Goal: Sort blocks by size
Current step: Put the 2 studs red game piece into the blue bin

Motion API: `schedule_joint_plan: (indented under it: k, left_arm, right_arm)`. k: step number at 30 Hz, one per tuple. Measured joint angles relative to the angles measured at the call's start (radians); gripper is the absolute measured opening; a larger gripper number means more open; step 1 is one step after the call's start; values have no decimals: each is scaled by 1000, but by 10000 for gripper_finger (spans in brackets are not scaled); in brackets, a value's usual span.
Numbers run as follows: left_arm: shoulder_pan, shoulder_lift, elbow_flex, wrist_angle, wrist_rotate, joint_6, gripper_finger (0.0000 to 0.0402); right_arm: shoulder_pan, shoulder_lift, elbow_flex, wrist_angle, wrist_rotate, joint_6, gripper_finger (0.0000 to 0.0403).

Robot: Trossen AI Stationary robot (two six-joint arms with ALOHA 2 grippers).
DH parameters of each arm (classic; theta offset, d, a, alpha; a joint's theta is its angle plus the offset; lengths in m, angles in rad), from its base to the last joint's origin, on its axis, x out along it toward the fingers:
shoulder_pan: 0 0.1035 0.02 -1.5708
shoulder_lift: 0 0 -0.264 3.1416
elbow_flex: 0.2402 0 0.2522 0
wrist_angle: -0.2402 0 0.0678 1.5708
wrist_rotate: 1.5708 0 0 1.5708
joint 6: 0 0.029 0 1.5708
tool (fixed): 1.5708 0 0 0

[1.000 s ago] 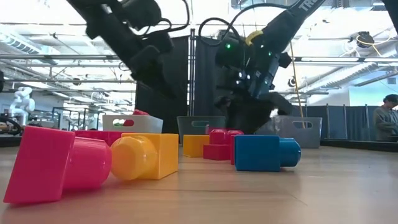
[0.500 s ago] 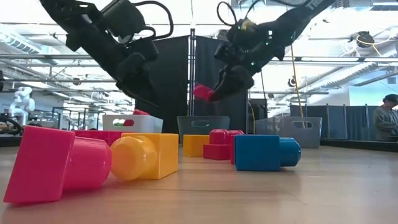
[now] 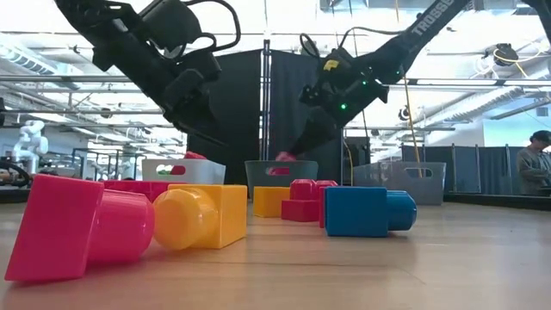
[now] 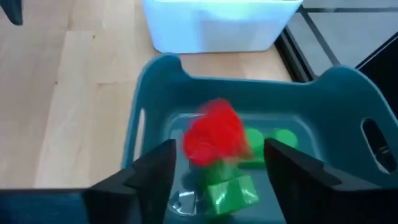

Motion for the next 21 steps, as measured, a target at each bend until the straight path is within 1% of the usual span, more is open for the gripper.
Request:
schedule_joint_plan:
  k: [5, 8, 10, 13, 21]
  left_arm:
    - [0, 0, 0, 7, 3, -5, 183]
    - [-3, 0, 0, 7, 3, -8, 183]
    - [-10, 0, 0, 7, 3, -8, 183]
    - [-22, 0, 0, 7, 4, -7, 183]
    - [-40, 0, 0, 7, 4, -7, 183]
  right_arm:
    - [1, -1, 0, 2, -1, 17, 274]
    - [10, -3, 0, -36, -3, 49, 283]
    - [24, -3, 0, -81, -23, 50, 283]
    - [54, -3, 0, -147, -84, 24, 277]
    - [181, -19, 0, -171, -67, 24, 260]
